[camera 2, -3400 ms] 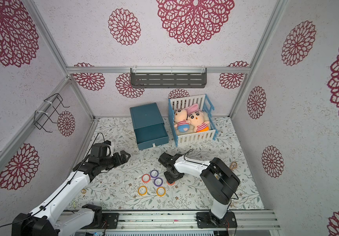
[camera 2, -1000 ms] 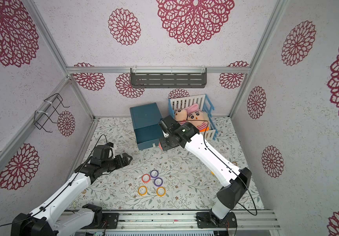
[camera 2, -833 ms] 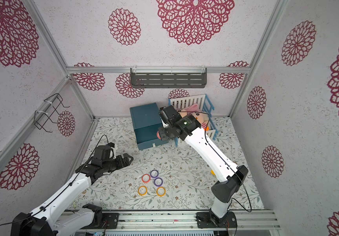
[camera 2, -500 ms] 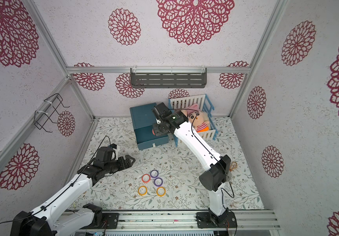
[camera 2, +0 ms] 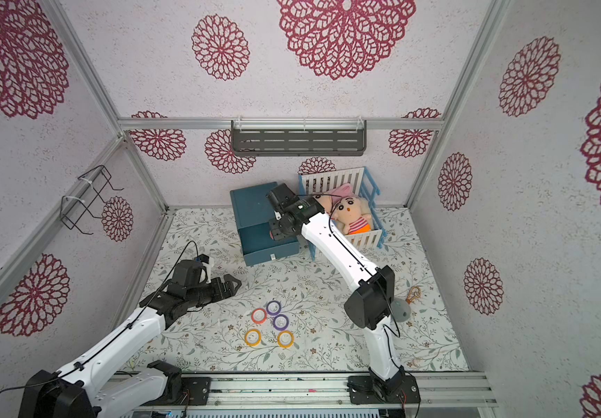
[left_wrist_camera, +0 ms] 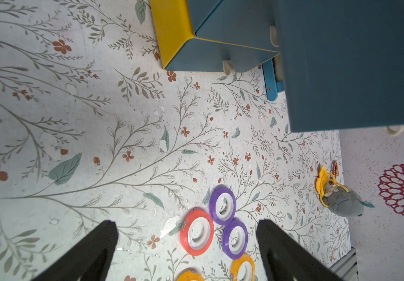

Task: Place the transparent tape into the drawer according to color
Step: Place the tape in the drawer.

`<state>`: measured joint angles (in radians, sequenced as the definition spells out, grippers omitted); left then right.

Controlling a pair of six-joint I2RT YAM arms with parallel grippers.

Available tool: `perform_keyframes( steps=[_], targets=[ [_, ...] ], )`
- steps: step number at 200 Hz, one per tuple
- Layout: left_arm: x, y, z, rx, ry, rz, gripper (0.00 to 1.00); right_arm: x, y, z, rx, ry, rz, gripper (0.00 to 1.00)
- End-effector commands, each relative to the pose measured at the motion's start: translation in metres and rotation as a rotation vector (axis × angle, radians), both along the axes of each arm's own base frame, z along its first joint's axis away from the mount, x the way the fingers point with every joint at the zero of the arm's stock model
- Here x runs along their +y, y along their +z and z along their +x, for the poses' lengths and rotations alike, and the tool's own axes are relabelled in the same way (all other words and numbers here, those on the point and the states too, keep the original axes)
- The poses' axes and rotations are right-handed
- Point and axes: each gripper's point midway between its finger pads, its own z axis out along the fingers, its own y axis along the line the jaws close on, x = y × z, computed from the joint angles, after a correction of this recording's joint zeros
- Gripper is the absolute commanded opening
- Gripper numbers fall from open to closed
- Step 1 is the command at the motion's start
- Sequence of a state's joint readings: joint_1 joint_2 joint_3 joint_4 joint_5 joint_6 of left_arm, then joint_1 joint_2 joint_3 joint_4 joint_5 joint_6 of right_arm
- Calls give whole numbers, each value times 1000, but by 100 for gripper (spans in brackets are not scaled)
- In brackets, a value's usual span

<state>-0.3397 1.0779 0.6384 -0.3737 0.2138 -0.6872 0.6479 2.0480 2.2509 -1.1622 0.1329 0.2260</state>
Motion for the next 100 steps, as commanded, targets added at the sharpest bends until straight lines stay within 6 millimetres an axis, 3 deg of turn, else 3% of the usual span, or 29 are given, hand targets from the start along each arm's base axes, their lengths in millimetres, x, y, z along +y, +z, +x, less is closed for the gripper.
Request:
perform_keyframes(
  steps=[1, 58, 100],
  targets=[
    [-2, -2, 0, -4, -2, 12, 97, 4, 30, 9, -86, 9, 57, 66],
    [-4, -11, -9, 35, -10, 50, 97, 4, 48, 1, -119, 24, 112, 98],
    [-13, -17, -19, 58, -53, 113, 97, -2, 67, -15, -166, 40, 238, 99]
  ],
)
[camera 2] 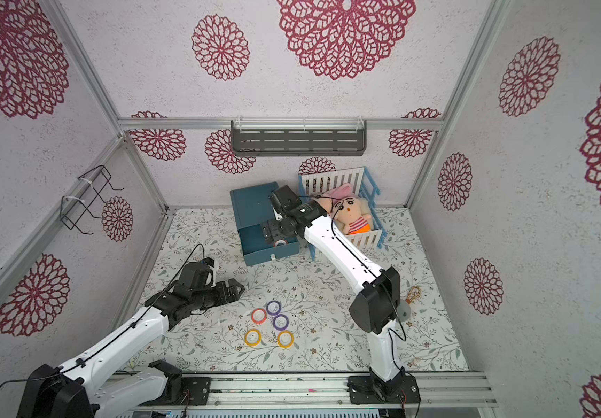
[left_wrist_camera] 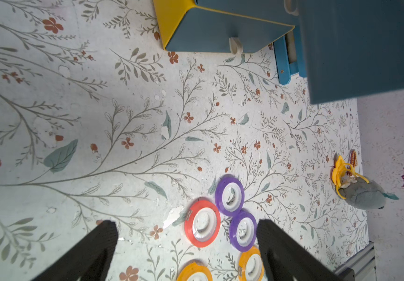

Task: Place the transparent tape into the drawer according to color
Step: Place the tape in the drawer.

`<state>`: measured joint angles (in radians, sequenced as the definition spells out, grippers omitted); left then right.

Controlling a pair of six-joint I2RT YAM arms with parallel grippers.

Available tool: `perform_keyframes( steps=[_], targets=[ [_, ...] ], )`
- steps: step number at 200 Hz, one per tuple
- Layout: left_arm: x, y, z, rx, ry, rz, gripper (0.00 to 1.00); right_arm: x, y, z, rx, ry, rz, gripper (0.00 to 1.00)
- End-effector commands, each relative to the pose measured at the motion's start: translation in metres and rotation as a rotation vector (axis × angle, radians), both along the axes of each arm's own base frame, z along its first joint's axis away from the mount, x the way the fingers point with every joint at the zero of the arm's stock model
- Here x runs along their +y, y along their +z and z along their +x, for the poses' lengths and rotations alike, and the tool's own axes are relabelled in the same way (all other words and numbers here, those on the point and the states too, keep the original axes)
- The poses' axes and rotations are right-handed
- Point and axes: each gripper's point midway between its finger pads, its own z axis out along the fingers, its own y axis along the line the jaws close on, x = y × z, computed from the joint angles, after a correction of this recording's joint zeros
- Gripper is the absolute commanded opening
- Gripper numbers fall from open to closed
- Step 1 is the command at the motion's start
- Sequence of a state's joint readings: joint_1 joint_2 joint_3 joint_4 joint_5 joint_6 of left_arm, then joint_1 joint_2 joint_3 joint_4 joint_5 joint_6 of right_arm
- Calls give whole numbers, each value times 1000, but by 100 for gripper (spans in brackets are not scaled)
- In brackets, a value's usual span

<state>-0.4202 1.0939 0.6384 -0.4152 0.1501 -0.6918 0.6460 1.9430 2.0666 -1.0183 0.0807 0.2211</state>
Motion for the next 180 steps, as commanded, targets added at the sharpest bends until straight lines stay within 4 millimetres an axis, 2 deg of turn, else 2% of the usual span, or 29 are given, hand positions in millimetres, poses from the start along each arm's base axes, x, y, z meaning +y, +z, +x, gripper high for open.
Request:
perform_keyframes(
  steps=[1, 49, 116, 150, 180],
  targets=[
    [-3, -4, -6, 21, -21, 52, 97, -7, 65, -8, -136, 4, 174, 99],
    [-14, -17, -17, 80, -78, 149, 97, -32, 71, -34, -140, -23, 257, 99],
    [-31, -42, -28, 177, -143, 278, 97, -70, 37, -74, -65, -62, 314, 99],
    [-39, -55, -34, 207, -164, 318, 97, -97, 34, -82, -73, -111, 329, 99],
    [-37, -67, -40, 231, -167, 393, 97, -112, 36, -85, -83, -130, 328, 99]
  ],
)
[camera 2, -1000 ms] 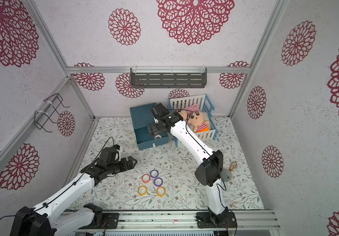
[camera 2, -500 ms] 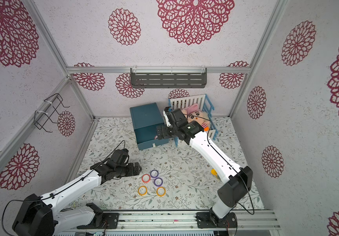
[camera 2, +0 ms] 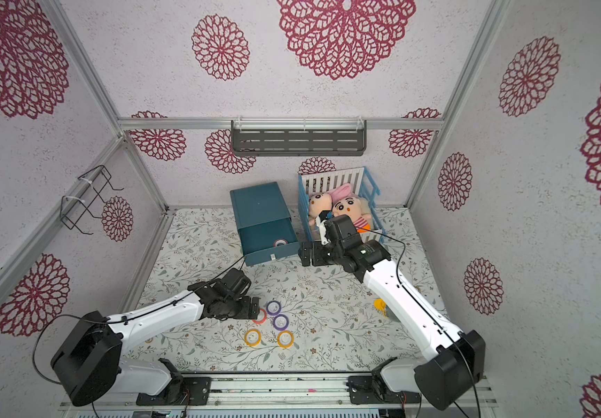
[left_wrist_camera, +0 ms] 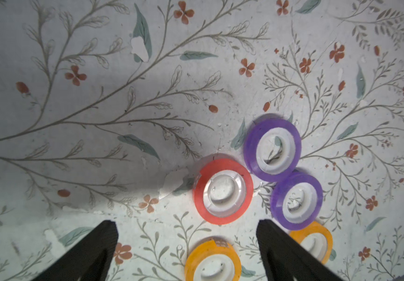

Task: Place the transparent tape into the drawer according to color
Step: Place the tape in the drawer, then pick up the tape at the center of the board.

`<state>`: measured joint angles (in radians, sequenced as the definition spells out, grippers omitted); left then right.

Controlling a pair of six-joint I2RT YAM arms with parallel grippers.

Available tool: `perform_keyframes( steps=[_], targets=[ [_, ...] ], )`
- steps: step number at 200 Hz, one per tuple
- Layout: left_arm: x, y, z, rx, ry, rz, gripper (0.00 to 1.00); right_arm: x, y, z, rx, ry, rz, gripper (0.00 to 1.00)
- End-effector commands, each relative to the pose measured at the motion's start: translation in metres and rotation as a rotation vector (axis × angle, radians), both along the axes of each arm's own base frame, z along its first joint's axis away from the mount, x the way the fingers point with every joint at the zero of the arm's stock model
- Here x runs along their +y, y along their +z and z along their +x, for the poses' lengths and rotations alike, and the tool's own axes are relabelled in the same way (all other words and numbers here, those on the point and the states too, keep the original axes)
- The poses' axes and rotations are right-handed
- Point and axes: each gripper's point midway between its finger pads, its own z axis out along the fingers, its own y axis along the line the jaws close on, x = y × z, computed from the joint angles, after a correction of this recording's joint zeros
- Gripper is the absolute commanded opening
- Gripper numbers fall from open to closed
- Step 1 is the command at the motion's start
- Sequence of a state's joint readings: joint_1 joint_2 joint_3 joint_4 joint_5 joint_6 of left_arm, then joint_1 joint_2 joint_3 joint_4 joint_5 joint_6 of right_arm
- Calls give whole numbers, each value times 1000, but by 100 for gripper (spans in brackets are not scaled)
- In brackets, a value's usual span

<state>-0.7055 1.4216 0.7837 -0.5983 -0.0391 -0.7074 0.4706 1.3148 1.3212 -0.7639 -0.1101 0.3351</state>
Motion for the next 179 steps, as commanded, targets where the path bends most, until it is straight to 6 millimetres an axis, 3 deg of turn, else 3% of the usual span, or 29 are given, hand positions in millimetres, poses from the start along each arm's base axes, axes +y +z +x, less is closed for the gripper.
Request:
perform_keyframes(
  steps=[1, 61, 130, 179],
  targets=[
    [2, -4, -2, 0, -1, 67, 97, -6, 32, 0, -87, -13, 67, 99],
    [9, -19, -5, -6, 29, 144, 97, -20, 38, 1, -103, -33, 72, 99],
    [3, -30, 2, -7, 32, 158, 97, -25, 45, 0, -111, -38, 81, 99],
    [24, -39, -9, 34, 63, 248, 97, -26, 46, -2, -110, -41, 83, 99]
  ],
)
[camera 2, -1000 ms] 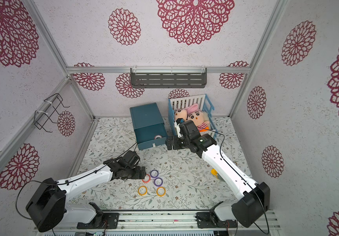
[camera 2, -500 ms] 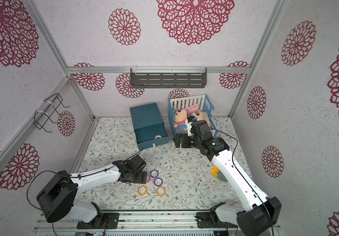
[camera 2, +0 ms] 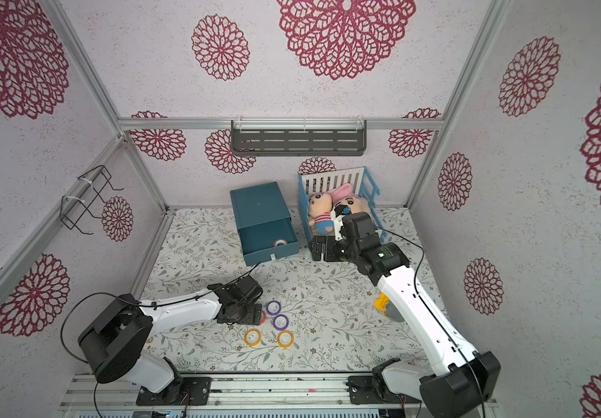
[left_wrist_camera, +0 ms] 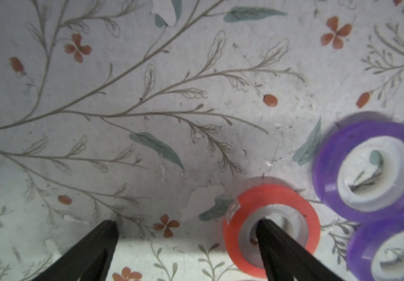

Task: Place the transparent tape into the drawer according to color
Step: Pick up the tape at the center of the board.

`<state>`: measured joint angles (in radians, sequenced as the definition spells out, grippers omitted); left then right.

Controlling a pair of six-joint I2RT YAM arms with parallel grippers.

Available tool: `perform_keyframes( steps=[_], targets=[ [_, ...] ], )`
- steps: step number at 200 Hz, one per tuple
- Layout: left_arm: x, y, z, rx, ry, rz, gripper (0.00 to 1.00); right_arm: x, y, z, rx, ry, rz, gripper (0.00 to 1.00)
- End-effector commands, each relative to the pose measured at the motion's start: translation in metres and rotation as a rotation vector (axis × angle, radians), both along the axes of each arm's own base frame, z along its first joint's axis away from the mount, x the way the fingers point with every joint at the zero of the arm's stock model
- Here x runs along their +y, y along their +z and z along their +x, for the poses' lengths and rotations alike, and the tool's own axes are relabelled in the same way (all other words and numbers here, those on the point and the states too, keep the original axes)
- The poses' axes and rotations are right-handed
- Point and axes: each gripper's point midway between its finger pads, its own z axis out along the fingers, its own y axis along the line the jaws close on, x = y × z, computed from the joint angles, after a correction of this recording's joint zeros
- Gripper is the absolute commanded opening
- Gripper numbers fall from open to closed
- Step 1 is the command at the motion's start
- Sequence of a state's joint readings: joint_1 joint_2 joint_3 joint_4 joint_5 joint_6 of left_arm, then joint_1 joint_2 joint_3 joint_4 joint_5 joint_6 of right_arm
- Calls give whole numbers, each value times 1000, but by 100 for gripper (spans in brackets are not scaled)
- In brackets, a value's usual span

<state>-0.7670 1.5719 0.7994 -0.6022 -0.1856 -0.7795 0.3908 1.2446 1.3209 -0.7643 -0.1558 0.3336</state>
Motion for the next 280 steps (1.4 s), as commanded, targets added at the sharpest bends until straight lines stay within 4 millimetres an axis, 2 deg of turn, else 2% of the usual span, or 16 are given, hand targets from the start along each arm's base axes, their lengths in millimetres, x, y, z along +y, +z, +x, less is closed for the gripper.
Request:
perform_keyframes(
  steps=[1, 83, 125, 141, 172, 201, 280],
  targets=[
    [13, -6, -8, 21, 19, 71, 97, -2, 21, -2, -59, 4, 26, 99],
    [47, -2, -35, 61, 102, 136, 97, -1, 22, -2, -58, 12, 26, 99],
    [28, 21, -20, -3, 103, 39, 100, 0, 21, 0, -57, 17, 29, 99],
    [25, 23, -15, 1, 98, 30, 98, 0, 21, 0, -55, 17, 28, 99],
    [23, 13, -19, 49, 94, 20, 91, -3, 23, -2, -57, 15, 23, 99],
    [17, 12, -22, 66, 98, -33, 87, -8, 22, -3, -55, 7, 14, 99],
    [19, -3, -29, 139, 101, -31, 77, -12, 21, -1, -51, 1, 14, 99]
  ],
)
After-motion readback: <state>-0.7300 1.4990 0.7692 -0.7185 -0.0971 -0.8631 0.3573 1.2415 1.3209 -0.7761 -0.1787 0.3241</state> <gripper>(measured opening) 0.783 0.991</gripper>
